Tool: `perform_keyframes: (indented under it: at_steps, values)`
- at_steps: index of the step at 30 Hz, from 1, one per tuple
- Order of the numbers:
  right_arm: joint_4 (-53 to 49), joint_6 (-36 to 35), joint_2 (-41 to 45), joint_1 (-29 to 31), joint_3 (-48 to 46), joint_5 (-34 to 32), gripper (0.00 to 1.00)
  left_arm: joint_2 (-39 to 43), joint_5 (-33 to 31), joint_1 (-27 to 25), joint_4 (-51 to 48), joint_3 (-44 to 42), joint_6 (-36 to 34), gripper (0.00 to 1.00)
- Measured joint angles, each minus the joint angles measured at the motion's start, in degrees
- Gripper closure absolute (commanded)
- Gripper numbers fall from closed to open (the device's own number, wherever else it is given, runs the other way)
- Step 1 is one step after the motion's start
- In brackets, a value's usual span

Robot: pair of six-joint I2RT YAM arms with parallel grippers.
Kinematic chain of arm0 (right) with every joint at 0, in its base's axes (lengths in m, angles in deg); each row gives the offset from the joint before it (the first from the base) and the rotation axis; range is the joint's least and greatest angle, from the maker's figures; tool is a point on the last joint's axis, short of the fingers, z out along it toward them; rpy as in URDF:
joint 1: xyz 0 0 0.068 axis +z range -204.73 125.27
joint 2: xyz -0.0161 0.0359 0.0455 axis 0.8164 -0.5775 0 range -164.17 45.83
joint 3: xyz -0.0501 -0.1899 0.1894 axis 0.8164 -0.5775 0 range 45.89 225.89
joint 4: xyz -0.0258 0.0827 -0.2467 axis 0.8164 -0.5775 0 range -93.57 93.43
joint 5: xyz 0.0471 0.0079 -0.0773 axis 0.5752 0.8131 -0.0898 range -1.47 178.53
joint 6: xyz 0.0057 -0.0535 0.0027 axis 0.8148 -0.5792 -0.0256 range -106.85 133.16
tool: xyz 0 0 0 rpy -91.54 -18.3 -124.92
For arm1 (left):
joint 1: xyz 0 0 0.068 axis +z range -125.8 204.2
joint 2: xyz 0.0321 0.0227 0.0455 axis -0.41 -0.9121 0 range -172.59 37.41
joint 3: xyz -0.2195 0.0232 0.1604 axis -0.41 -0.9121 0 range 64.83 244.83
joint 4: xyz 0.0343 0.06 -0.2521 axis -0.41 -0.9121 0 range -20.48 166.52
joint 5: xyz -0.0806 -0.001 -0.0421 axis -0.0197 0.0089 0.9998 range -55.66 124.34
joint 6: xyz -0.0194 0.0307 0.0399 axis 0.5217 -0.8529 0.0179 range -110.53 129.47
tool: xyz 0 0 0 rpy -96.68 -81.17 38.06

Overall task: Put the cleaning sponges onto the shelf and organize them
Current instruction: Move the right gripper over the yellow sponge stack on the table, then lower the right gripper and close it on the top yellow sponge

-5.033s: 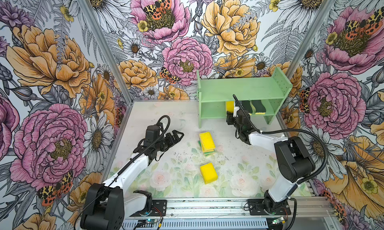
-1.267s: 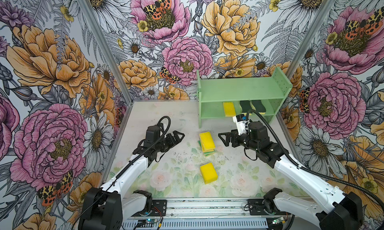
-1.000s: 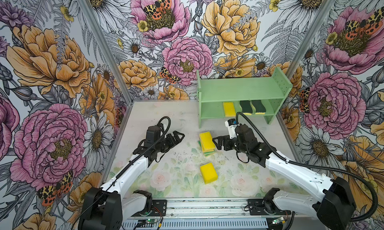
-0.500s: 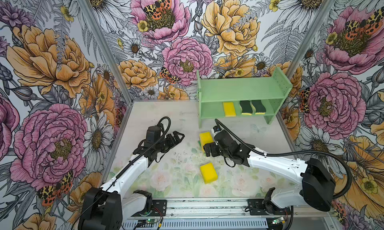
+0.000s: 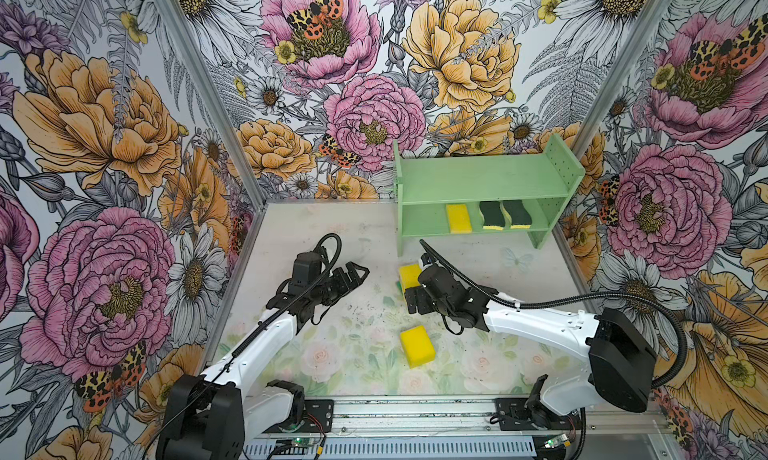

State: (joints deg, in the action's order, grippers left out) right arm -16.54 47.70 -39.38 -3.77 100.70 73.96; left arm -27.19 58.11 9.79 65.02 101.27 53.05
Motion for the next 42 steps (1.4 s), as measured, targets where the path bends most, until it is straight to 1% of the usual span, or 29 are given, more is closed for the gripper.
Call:
perform_keyframes:
  at_steps: [22, 29, 42]
  values:
    - [-1.4, -1.1, -5.6, 0.9, 4.3, -0.8, 0.07, -2.1, 0.0, -0.1, 1.5, 0.0, 0.0, 0.01]
    - [-2.2, -1.2, -6.6, 0.9, 5.5, -1.0, 0.09, -2.1, 0.0, -0.1, 2.1, -0.1, 0.0, 0.01]
    - [-3.9, -1.2, -6.8, 0.9, 5.7, -3.5, 0.09, -2.8, 0.0, -0.4, 3.7, -0.5, 0.0, 0.01]
